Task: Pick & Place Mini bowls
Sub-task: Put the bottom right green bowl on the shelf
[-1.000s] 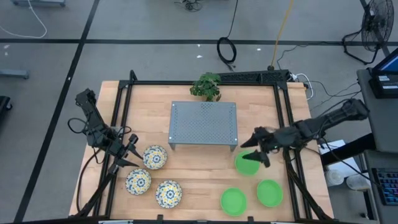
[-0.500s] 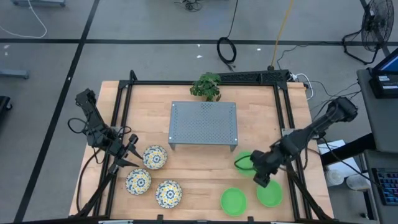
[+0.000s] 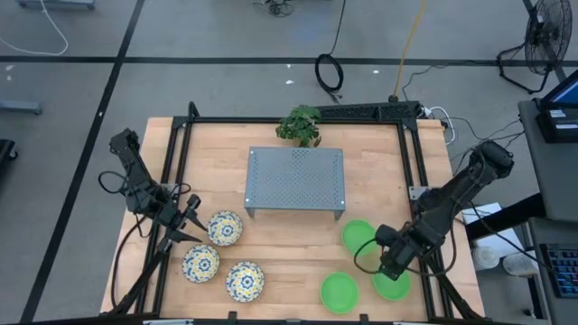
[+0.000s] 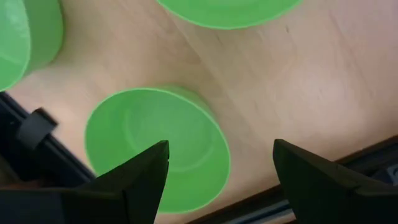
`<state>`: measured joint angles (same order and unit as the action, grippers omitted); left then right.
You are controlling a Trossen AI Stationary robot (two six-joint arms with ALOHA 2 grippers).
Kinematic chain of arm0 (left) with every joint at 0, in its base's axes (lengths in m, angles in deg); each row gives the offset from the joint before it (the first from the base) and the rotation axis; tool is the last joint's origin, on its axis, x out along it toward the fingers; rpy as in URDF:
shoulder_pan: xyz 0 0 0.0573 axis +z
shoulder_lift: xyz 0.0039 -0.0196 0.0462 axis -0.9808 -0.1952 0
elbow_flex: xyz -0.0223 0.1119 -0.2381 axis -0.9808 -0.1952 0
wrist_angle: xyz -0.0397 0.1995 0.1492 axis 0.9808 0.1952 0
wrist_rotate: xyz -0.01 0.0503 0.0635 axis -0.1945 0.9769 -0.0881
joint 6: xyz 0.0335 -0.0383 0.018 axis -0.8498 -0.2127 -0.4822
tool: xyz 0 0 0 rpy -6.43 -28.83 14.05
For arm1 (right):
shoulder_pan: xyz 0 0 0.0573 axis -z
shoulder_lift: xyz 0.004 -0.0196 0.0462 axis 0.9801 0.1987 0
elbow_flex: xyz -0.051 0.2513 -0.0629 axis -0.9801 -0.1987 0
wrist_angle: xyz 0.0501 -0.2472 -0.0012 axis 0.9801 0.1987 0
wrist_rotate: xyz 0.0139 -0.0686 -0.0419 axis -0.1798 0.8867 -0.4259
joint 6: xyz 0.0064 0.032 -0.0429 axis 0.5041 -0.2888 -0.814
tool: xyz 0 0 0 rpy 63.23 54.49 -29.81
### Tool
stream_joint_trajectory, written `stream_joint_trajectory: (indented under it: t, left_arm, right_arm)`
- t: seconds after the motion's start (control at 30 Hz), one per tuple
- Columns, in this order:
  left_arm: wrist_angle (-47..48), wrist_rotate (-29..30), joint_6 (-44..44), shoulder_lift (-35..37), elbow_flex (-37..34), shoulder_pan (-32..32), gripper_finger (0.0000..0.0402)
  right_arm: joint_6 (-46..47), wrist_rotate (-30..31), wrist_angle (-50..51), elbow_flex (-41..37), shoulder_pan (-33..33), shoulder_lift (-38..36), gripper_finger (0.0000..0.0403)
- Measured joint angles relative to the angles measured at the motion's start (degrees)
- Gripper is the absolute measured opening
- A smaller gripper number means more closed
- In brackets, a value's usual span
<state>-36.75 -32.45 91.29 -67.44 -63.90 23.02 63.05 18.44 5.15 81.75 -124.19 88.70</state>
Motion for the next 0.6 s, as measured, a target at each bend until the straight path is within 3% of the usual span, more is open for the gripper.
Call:
stream_joint_trajectory:
  t: [0.6]
  left_arm:
    - [0.0, 0.0, 0.0, 0.0, 0.0, 0.0, 0.0152]
  right_arm:
    - [-4.3, 3.6, 0.1, 0.0, -3.6, 8.9, 0.0263]
